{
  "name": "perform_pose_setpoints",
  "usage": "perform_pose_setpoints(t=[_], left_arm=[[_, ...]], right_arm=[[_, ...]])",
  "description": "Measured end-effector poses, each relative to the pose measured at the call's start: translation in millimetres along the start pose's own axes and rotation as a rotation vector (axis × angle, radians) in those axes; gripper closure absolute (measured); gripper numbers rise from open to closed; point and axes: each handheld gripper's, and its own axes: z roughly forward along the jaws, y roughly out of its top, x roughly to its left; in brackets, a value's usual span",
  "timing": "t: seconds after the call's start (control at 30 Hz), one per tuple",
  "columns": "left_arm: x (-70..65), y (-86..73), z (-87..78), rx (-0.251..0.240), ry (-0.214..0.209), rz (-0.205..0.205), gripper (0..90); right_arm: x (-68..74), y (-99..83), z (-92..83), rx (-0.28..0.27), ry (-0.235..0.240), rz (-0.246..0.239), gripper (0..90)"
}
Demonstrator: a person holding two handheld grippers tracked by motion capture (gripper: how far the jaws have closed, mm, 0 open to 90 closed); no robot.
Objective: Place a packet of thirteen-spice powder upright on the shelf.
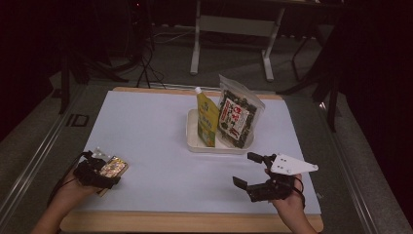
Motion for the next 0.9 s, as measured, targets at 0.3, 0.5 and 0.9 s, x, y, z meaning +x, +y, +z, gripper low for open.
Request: perform_pose_setpoints(t=[0.3, 0.5, 0.9], left_arm=[[-1.6, 5.5, -3.3, 0.039, -0.008, 0.018, 31.6], [-4.4, 8.8, -10.5, -0.042, -0.018, 0.000, 32.2], [-37.7, 30.9, -37.4, -0.269, -0.142, 0.032, 32.3]], right_arm=[[0.1, -1.5, 2.6, 0.017, 0.003, -0.002, 10.5], [-1.6, -2.6, 3.8, 0.031, 0.001, -0.018, 14.5], [-4.1, -3.1, 7.8, 0.064, -0.020, -0.048, 14.0]])
